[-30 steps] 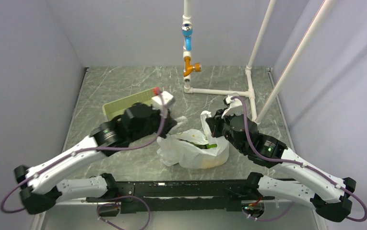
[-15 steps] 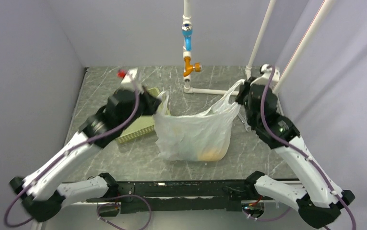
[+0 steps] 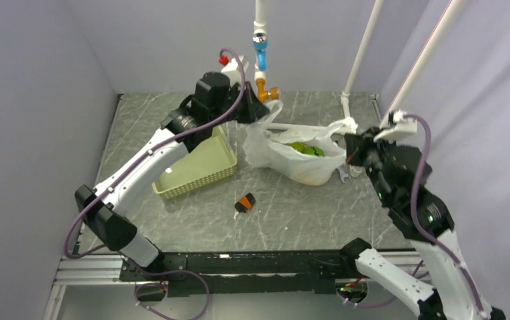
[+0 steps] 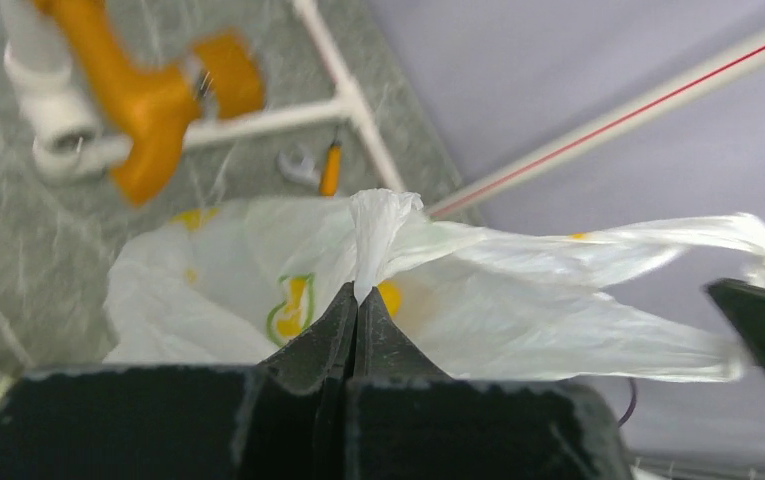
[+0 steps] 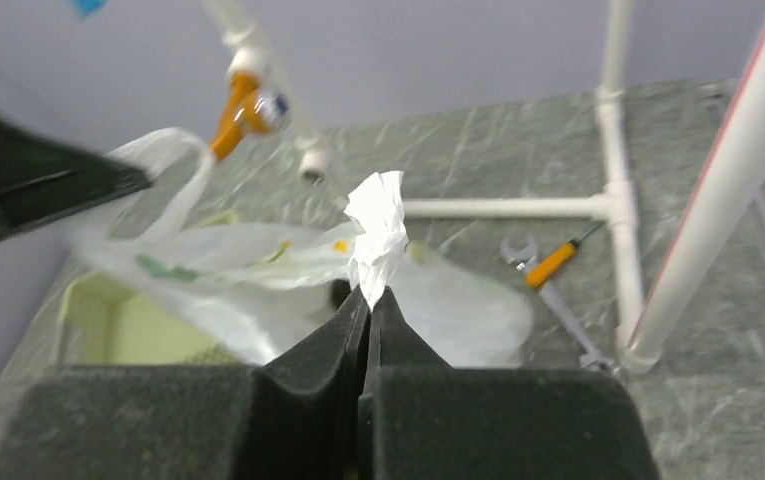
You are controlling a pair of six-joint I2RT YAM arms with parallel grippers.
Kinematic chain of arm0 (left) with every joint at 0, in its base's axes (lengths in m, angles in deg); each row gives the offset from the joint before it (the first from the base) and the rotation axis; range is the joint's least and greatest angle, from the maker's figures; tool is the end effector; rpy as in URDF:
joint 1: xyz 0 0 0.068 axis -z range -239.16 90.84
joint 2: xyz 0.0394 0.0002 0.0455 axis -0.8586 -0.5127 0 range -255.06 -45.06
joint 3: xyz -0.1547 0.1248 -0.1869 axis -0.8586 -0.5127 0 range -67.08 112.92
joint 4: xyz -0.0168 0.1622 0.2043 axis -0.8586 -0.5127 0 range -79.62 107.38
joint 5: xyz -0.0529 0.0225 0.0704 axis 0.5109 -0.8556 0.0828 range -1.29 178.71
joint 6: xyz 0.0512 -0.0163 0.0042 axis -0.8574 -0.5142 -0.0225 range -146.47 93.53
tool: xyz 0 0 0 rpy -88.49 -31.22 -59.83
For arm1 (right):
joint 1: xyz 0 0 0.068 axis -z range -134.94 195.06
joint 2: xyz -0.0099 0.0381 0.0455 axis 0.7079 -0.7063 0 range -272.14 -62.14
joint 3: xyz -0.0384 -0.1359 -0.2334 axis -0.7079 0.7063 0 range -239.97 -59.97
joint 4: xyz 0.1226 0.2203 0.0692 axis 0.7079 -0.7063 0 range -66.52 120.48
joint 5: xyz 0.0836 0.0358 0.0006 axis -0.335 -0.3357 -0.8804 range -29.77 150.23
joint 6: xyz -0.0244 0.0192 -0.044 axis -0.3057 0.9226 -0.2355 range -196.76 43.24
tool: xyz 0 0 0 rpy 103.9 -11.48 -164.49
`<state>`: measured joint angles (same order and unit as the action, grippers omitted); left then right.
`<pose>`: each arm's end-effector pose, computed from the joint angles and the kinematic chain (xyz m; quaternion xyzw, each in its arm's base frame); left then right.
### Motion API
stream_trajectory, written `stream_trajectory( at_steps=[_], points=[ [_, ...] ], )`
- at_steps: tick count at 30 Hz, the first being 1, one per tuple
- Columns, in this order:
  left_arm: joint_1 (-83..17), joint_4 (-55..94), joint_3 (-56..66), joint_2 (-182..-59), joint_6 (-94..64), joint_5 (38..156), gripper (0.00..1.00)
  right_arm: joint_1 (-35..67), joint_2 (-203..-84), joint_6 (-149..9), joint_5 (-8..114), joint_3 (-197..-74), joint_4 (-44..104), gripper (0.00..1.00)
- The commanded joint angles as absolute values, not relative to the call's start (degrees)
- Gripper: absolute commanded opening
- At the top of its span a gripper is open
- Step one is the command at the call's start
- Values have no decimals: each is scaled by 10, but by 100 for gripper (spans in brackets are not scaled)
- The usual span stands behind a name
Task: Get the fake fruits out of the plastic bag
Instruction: Adjust the plastic bag at the center of the board.
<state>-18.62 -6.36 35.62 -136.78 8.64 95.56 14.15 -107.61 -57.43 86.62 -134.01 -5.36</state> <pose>0.2735 -0.2396 0.4587 0.0741 0.7773 -0.4190 0.4634 0.1165 0.0513 0.4582 0.0763 0.7422 0.1180 0.6553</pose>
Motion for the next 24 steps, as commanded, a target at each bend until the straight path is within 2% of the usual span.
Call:
stream_trajectory(
  at_steps=[1, 6, 9, 12, 17, 21, 24],
  points=[
    [-205, -24, 215, -1312, 73, 998, 0, 143, -986, -558, 676, -1245, -70, 1],
    [-225, -29, 88, -1263, 57, 985, 0, 143, -936, -478, 487, -1109, -62, 3],
    [-226, -8, 25, -1227, 49, 987, 0, 143, -923, -445, 417, -1039, -44, 12],
    [-227, 1, -6, -1193, 47, 991, 1, 143, -912, -446, 419, -1034, -66, 20],
    [-227, 9, -48, -1130, 42, 988, 23, 143, -901, -513, 477, -1114, -109, 42],
    [-227, 18, -76, -1090, 47, 982, 51, 143, -920, -560, 435, -1146, -81, 72],
    [-226, 23, -88, -1075, 51, 990, 60, 143, -942, -575, 406, -1159, -55, 91]
  ],
)
